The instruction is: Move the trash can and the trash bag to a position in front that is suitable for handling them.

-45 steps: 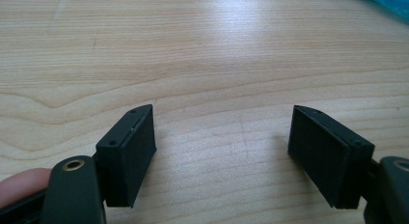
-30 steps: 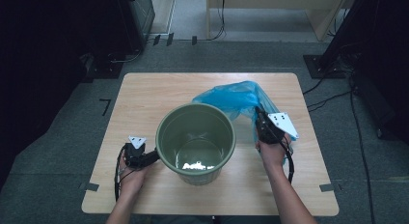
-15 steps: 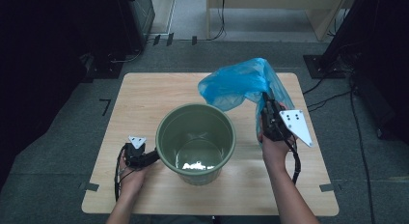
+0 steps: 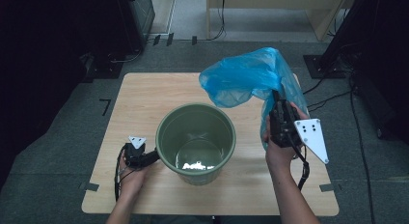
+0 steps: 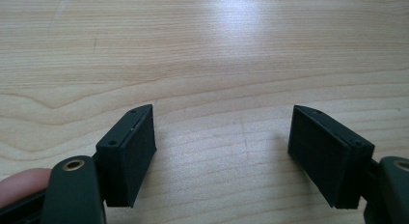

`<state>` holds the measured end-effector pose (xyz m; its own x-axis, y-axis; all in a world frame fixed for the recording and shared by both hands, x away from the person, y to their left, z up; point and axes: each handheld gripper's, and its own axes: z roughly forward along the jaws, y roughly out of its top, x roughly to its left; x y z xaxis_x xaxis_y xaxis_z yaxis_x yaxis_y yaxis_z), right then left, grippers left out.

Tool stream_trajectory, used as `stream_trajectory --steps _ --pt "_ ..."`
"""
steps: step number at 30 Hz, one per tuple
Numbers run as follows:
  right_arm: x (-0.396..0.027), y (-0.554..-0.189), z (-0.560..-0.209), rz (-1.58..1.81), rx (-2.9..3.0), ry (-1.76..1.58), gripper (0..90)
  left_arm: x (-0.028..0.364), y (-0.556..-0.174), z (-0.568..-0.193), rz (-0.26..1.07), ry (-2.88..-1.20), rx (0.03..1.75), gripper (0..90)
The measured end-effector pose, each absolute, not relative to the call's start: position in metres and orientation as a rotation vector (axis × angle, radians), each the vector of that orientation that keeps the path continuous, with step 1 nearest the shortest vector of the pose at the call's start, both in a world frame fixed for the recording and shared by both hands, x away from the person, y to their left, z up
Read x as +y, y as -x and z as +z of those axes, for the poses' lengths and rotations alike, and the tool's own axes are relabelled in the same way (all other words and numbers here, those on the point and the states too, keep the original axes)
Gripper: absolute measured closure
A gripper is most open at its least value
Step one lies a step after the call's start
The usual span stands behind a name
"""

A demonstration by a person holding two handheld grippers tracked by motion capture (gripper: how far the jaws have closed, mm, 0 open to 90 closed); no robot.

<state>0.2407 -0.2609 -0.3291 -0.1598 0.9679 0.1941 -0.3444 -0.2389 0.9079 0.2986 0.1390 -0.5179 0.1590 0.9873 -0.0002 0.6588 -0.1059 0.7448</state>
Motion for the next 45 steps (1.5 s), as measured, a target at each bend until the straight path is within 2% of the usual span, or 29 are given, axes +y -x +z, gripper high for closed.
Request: stream_trajectory --steps 16,26,40,45 --pt "-0.266 -0.197 -0.308 1.721 0.886 -0.917 90.0 0.139 -0.299 -0.518 0.699 -1.835 1.565 24.4" --pt "-0.269 -0.177 -0.312 1.758 0.958 -0.888 90.0 0.139 -0.299 -0.518 0.700 -1.834 1.567 24.4" --pt "-0.241 -0.195 -0.336 1.733 1.207 -0.854 90.0 0.137 -0.295 -0.516 0.741 -1.822 1.568 25.5" --pt "-0.225 -0.207 -0.340 1.693 1.325 -0.844 90.0 0.142 -0.293 -0.507 0.747 -1.753 1.561 25.6"
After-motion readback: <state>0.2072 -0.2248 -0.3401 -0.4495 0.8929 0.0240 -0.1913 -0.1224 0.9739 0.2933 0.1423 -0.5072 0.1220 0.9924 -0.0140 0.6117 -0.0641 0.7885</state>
